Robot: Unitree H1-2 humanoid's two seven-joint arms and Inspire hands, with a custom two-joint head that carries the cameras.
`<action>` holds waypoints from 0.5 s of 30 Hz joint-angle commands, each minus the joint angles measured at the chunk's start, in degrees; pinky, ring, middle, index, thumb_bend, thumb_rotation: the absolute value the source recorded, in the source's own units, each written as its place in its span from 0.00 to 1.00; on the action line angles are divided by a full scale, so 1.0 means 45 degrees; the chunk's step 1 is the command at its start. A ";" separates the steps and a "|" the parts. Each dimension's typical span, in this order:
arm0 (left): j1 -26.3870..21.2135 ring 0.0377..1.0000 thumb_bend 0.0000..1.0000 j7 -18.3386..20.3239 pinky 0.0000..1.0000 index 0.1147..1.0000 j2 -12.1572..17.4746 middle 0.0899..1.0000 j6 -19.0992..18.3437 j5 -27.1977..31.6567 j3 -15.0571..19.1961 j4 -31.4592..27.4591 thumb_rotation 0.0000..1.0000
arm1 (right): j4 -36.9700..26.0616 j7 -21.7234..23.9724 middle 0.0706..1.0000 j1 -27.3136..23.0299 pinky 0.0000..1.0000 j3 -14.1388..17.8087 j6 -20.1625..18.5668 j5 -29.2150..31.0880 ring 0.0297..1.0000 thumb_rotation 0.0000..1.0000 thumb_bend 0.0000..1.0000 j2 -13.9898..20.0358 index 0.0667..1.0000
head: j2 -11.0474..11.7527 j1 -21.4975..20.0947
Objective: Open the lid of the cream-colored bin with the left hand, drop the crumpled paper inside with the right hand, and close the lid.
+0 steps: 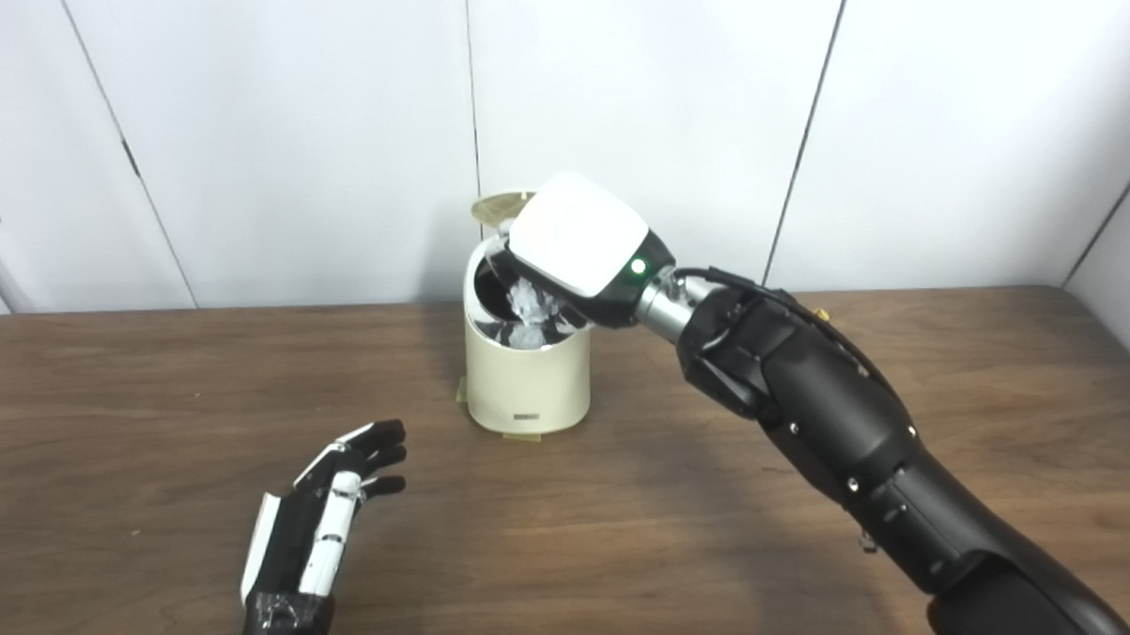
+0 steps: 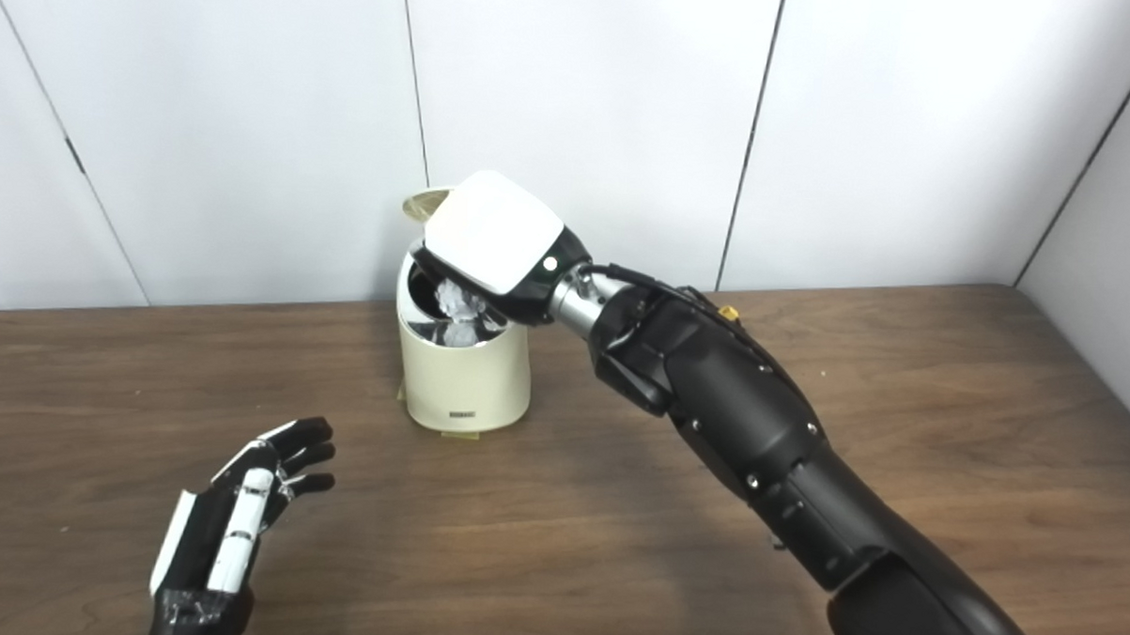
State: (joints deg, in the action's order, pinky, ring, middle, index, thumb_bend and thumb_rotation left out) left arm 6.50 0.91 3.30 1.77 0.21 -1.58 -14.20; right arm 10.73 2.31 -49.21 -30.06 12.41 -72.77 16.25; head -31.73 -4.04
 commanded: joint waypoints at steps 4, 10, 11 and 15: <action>0.0367 0.78 0.28 -0.0075 0.72 0.76 -0.0210 0.79 0.0404 -0.0081 -0.0022 -0.0166 0.79 | 0.0356 -0.0786 0.55 -0.0805 0.30 0.0077 -0.0375 -0.0179 0.43 0.00 0.49 -0.0102 0.45 | -0.0008 -0.0002; 0.0353 0.79 0.29 -0.0067 0.72 0.77 -0.0159 0.79 0.0425 -0.0122 -0.0048 -0.0127 0.81 | 0.0800 -0.1377 0.56 -0.0829 0.31 -0.0002 -0.0658 -0.0456 0.45 0.00 0.49 -0.0089 0.44 | 0.0029 -0.0018; 0.0347 0.79 0.29 -0.0067 0.72 0.77 -0.0159 0.79 0.0436 -0.0127 -0.0048 -0.0120 0.82 | 0.0871 -0.1435 0.56 -0.0830 0.31 0.0002 -0.0694 -0.0465 0.45 0.00 0.49 -0.0089 0.44 | 0.0029 -0.0018; 0.0347 0.79 0.30 -0.0104 0.72 0.77 -0.0187 0.79 0.0389 -0.0114 -0.0017 -0.0152 0.82 | 0.0983 -0.1515 0.55 -0.0767 0.31 0.0047 -0.0807 -0.0385 0.45 0.00 0.49 -0.0106 0.44 | 0.0019 -0.0062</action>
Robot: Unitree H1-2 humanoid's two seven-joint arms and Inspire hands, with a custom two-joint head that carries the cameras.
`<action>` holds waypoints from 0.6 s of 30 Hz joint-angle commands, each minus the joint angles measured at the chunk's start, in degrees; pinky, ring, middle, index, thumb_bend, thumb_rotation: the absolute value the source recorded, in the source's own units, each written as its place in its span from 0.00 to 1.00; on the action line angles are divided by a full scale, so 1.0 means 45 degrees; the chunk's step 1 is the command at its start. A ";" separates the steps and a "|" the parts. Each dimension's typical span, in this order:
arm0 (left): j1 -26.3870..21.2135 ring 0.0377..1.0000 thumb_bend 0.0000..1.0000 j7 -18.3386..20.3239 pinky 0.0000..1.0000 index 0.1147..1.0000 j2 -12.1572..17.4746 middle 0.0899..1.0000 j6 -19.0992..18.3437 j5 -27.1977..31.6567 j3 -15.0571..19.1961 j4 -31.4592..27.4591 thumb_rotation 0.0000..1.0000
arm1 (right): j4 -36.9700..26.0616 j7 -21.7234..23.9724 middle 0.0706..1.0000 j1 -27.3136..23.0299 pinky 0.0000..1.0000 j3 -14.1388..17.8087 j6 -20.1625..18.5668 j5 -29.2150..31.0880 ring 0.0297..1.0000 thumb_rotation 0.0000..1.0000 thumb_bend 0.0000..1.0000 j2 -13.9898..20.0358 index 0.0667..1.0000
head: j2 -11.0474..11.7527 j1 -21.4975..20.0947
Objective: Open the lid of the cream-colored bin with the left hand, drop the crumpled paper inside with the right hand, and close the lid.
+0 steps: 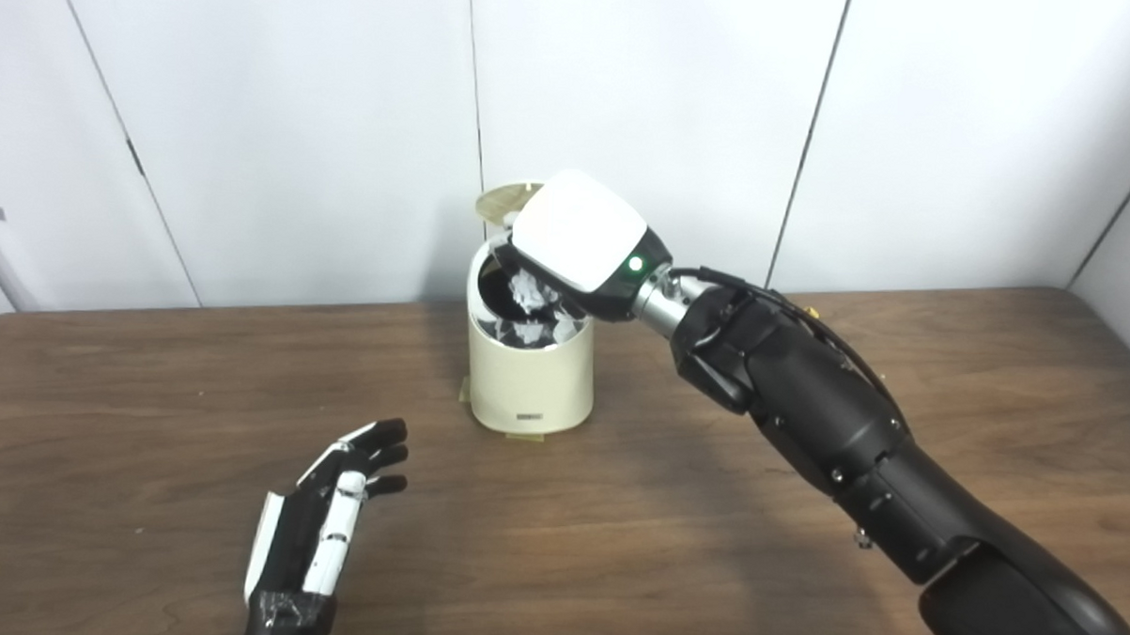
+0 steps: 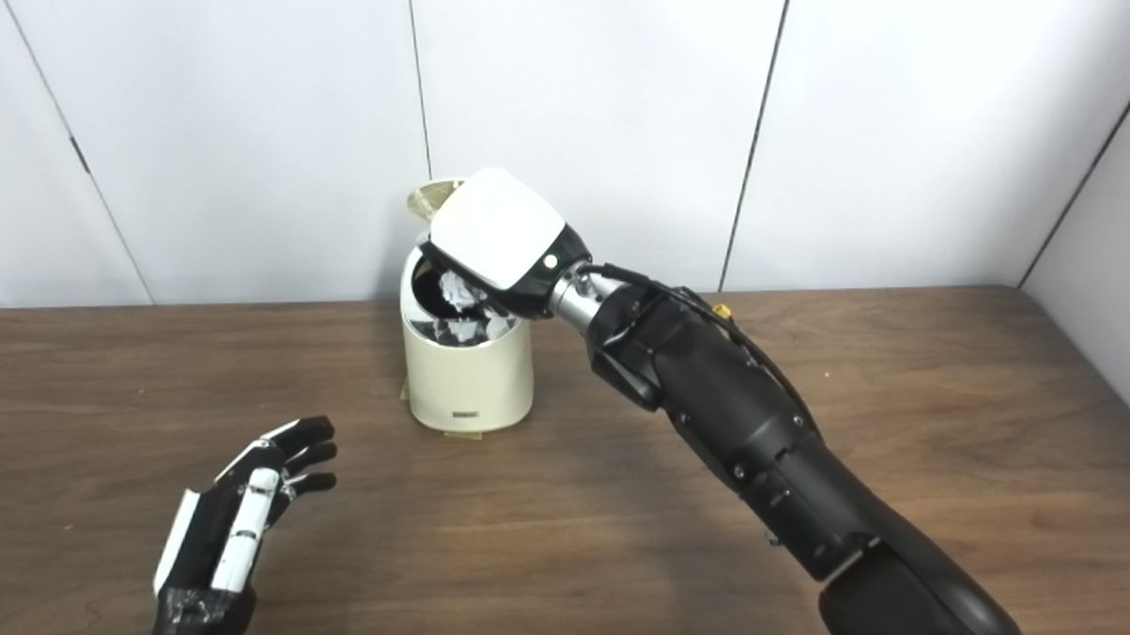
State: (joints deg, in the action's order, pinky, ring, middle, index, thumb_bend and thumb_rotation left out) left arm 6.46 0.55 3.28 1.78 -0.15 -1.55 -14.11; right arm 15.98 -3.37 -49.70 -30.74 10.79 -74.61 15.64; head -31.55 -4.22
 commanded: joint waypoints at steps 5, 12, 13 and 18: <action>0.0351 0.79 0.29 0.0028 0.72 0.77 -0.0168 0.79 0.0449 0.0061 -0.0027 -0.0167 0.82 | -0.0411 -0.0041 0.55 -0.0526 0.32 0.0207 -0.0577 0.0074 0.46 0.00 0.49 0.0029 0.44 | -0.0028 -0.0023; 0.0320 0.79 0.29 0.0061 0.73 0.78 -0.0124 0.79 0.0524 0.0068 -0.0026 -0.0095 0.83 | -0.0455 -0.0250 0.56 -0.0522 0.33 0.0129 -0.0521 0.0097 0.47 0.00 0.49 0.0071 0.44 | -0.0030 -0.0066; 0.0321 0.79 0.29 0.0066 0.73 0.78 -0.0126 0.79 0.0517 0.0076 -0.0025 -0.0096 0.83 | -0.0498 -0.0205 0.56 -0.0511 0.34 0.0127 -0.0515 0.0111 0.47 0.00 0.49 0.0081 0.44 | -0.0035 -0.0070; 0.0334 0.79 0.29 0.0035 0.72 0.77 -0.0112 0.79 0.0456 -0.0115 -0.0062 -0.0157 0.85 | -0.0606 0.0008 0.56 -0.0482 0.34 0.0154 -0.0518 0.0176 0.47 0.00 0.49 0.0122 0.44 | -0.0044 -0.0073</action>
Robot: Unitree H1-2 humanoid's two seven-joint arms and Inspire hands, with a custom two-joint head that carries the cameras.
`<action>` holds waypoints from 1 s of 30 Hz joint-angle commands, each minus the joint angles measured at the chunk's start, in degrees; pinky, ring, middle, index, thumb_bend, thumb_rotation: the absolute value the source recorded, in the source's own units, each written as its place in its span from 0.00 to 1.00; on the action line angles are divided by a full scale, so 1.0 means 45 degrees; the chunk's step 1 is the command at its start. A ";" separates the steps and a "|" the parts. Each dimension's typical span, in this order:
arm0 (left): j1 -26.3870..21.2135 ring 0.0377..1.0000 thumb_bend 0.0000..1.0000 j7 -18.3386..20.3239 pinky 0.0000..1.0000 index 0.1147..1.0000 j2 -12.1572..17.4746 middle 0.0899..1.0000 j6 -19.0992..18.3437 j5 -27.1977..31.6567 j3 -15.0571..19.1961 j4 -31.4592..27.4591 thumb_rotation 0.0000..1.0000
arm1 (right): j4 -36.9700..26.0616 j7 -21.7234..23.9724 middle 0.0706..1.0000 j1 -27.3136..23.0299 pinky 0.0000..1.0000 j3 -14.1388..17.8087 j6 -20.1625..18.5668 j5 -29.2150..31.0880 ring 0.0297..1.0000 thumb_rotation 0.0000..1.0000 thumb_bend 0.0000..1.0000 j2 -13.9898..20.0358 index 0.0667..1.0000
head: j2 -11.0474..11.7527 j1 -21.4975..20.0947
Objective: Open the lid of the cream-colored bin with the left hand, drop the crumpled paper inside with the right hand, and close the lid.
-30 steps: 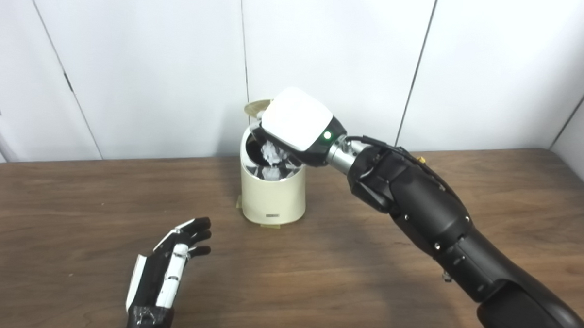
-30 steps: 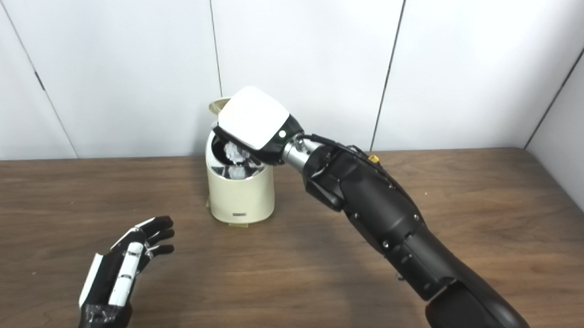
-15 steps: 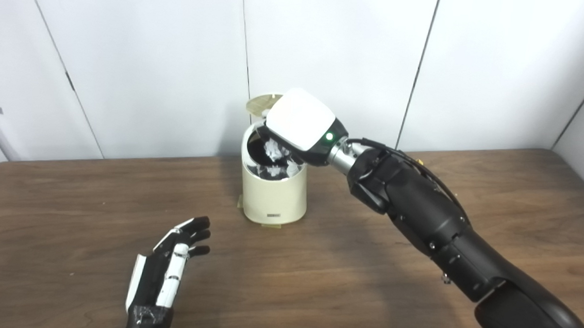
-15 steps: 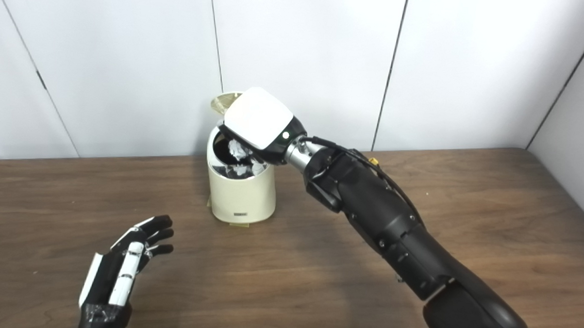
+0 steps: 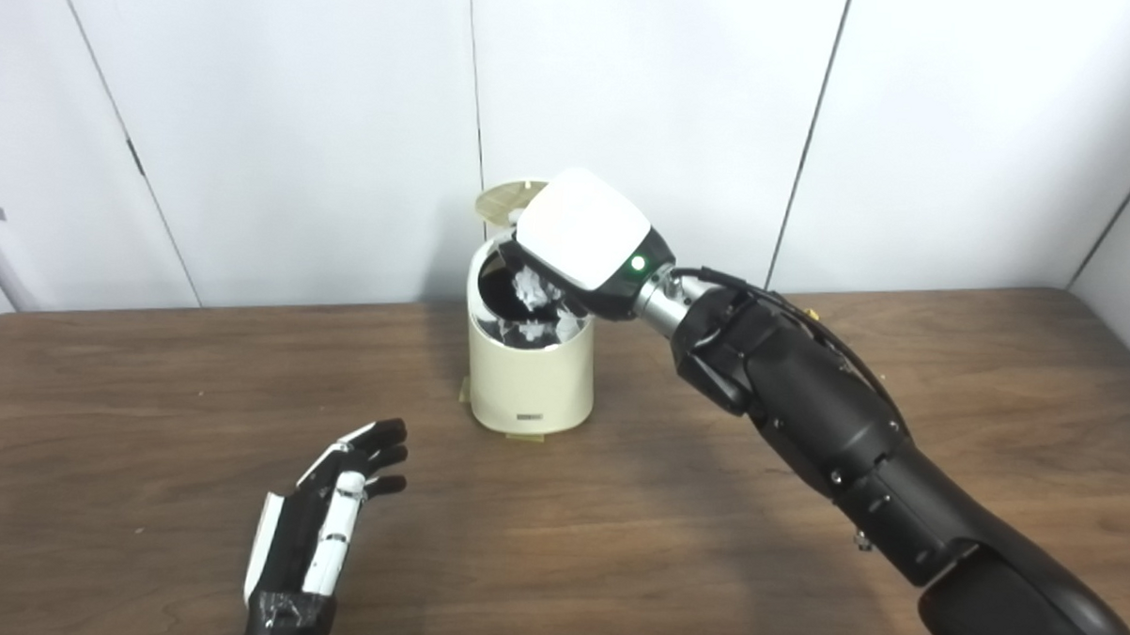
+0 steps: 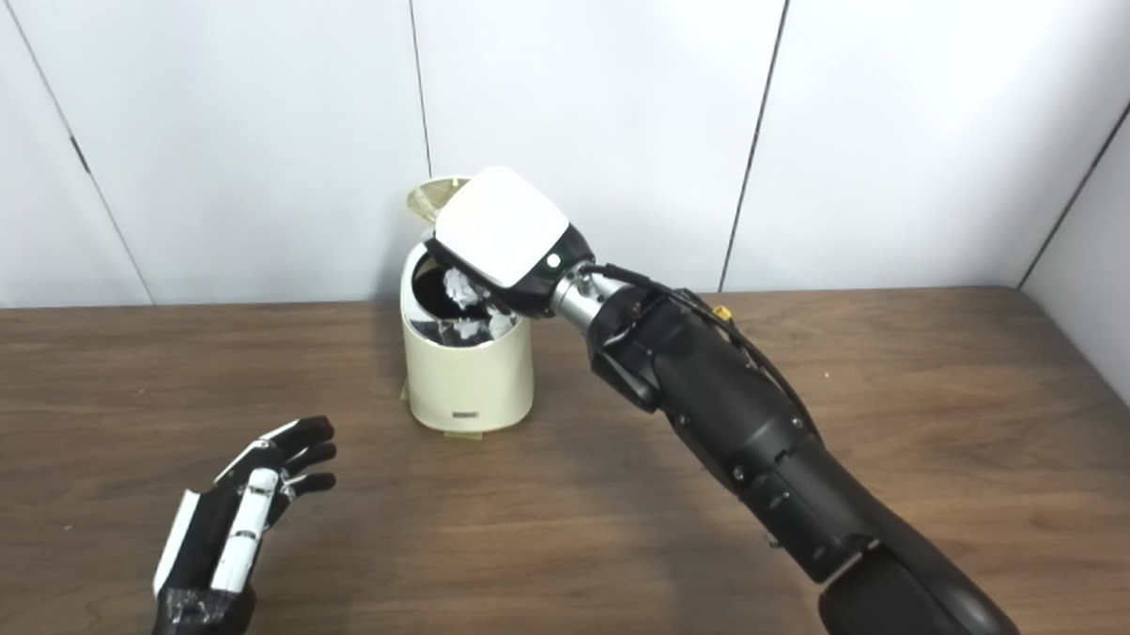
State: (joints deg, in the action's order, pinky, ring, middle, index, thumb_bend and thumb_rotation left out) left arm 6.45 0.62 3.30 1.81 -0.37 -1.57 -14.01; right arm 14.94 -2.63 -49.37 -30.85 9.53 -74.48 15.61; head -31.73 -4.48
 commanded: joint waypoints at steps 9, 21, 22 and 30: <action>0.0350 0.79 0.30 0.0034 0.72 0.77 -0.0143 0.79 0.0295 0.0006 -0.0044 -0.0233 0.82 | -0.0463 0.0082 0.56 -0.0523 0.35 0.0208 -0.0141 0.0312 0.48 0.00 0.49 0.0219 0.45 | -0.0037 -0.0031; 0.0327 0.79 0.30 0.0046 0.73 0.77 -0.0136 0.79 0.0256 -0.0001 -0.0063 -0.0220 0.82 | -0.0425 0.0296 0.57 -0.0580 0.36 0.0159 -0.0318 0.0277 0.48 0.00 0.49 0.0250 0.46 | -0.0036 -0.0077; 0.0327 0.79 0.30 0.0040 0.73 0.77 -0.0142 0.79 0.0252 -0.0007 -0.0063 -0.0213 0.82 | -0.0440 0.0363 0.54 -0.0586 0.34 0.0150 -0.0355 0.0232 0.44 0.00 0.51 0.0253 0.43 | -0.0033 -0.0078; 0.0319 0.79 0.31 0.0091 0.73 0.78 -0.0136 0.80 0.0290 0.0098 -0.0064 -0.0160 0.82 | -0.0615 0.0983 0.54 -0.0611 0.34 0.0109 -0.0732 -0.0189 0.44 0.12 0.52 0.0231 0.44 | -0.0031 -0.0084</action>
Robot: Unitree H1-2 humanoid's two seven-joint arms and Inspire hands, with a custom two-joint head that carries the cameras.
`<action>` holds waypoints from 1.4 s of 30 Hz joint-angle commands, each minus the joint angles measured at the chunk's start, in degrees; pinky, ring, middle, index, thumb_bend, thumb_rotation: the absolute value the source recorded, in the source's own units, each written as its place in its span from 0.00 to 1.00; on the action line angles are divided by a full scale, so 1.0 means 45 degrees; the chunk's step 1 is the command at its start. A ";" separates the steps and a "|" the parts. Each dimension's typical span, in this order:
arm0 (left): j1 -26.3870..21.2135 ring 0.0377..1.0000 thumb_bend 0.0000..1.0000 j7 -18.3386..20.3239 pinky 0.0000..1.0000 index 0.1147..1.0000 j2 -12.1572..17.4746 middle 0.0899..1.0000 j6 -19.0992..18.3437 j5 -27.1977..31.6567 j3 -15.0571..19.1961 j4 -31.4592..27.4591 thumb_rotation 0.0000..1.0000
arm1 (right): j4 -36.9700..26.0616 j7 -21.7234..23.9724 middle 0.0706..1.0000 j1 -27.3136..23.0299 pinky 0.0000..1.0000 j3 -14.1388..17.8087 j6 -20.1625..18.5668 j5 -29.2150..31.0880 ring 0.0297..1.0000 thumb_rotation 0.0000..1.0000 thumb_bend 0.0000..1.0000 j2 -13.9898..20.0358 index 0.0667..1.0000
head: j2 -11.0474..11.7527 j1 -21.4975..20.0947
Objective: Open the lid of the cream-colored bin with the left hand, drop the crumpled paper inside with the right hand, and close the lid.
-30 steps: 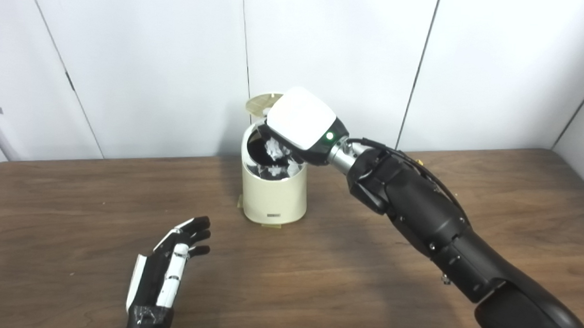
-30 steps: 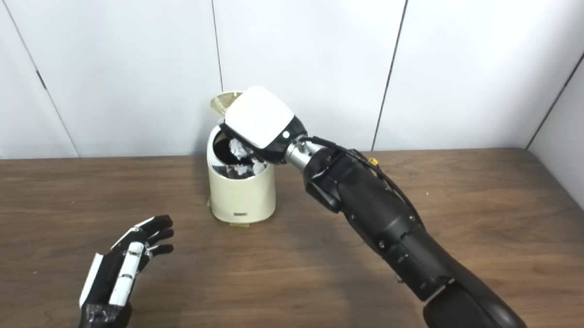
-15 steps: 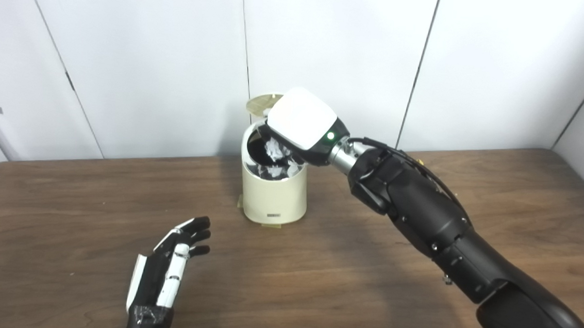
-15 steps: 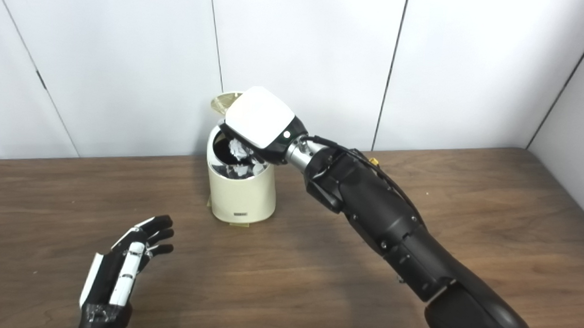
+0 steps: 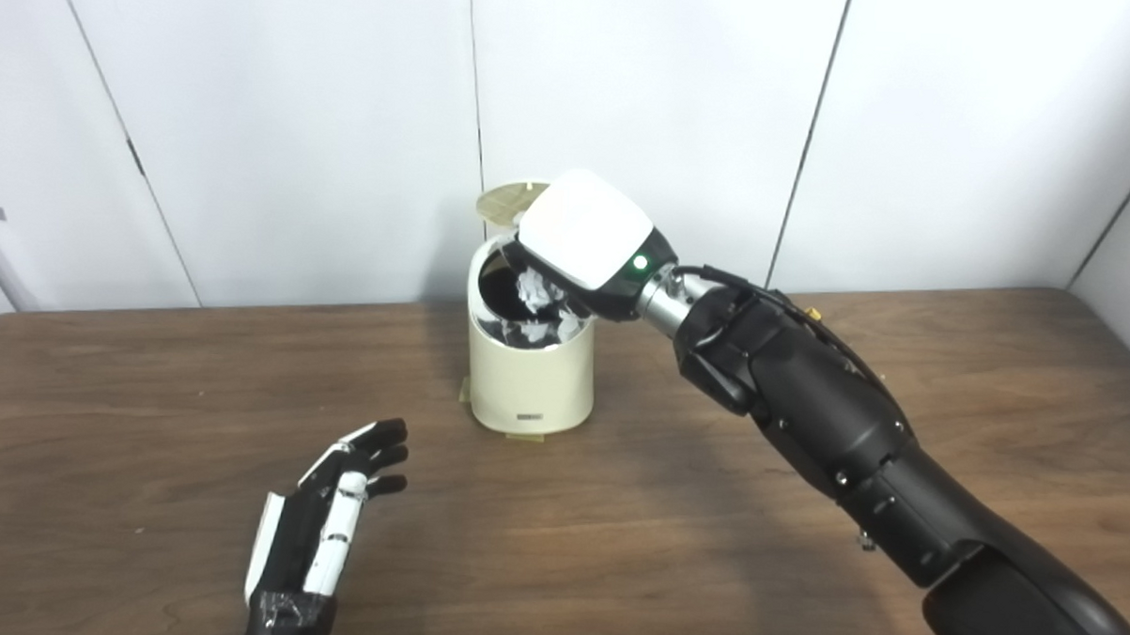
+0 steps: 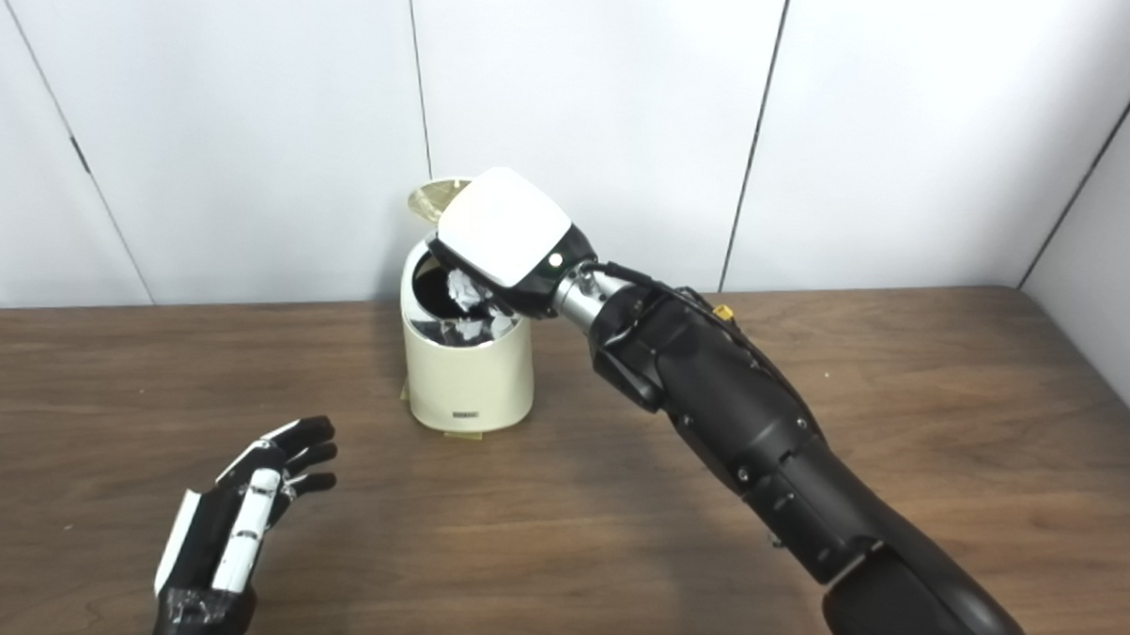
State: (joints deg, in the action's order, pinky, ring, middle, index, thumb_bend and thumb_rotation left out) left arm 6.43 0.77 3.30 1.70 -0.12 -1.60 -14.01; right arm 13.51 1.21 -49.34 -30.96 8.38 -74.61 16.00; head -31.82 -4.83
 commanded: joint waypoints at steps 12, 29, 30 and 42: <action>0.0353 0.79 0.34 0.0050 0.73 0.77 -0.0124 0.79 0.0325 0.0015 -0.0026 -0.0175 0.81 | -0.0628 0.0534 0.63 -0.0373 0.37 0.0383 -0.0877 0.0104 0.50 0.19 1.00 -0.0024 0.60 | -0.0044 0.0002; 0.0353 0.79 0.33 0.0086 0.73 0.78 -0.0081 0.80 0.0255 -0.0008 -0.0029 -0.0230 0.82 | -0.0678 0.0200 0.76 -0.0268 0.41 0.0411 -0.0807 0.0203 0.60 0.23 1.00 -0.0059 0.72 | -0.0055 -0.0002; 0.0352 0.79 0.33 0.0090 0.73 0.78 -0.0086 0.80 0.0244 0.0012 -0.0027 -0.0234 0.82 | -0.0671 0.0141 0.77 -0.0262 0.41 0.0400 -0.0776 0.0208 0.60 0.23 1.00 -0.0051 0.72 | -0.0058 0.0000; 0.0323 0.80 0.33 0.0138 0.73 0.79 -0.0041 0.80 0.0243 0.0035 -0.0026 -0.0186 0.83 | 0.0478 -0.3938 0.58 -0.0493 0.35 0.0114 0.0848 0.0564 0.46 0.01 0.51 0.0119 0.47 | -0.0047 -0.0015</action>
State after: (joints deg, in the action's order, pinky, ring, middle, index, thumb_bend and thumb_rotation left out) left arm 6.40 1.02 3.35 1.66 -0.06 -1.57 -14.01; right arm 16.28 -11.95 -48.77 -31.14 10.76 -73.12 15.88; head -31.99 -4.83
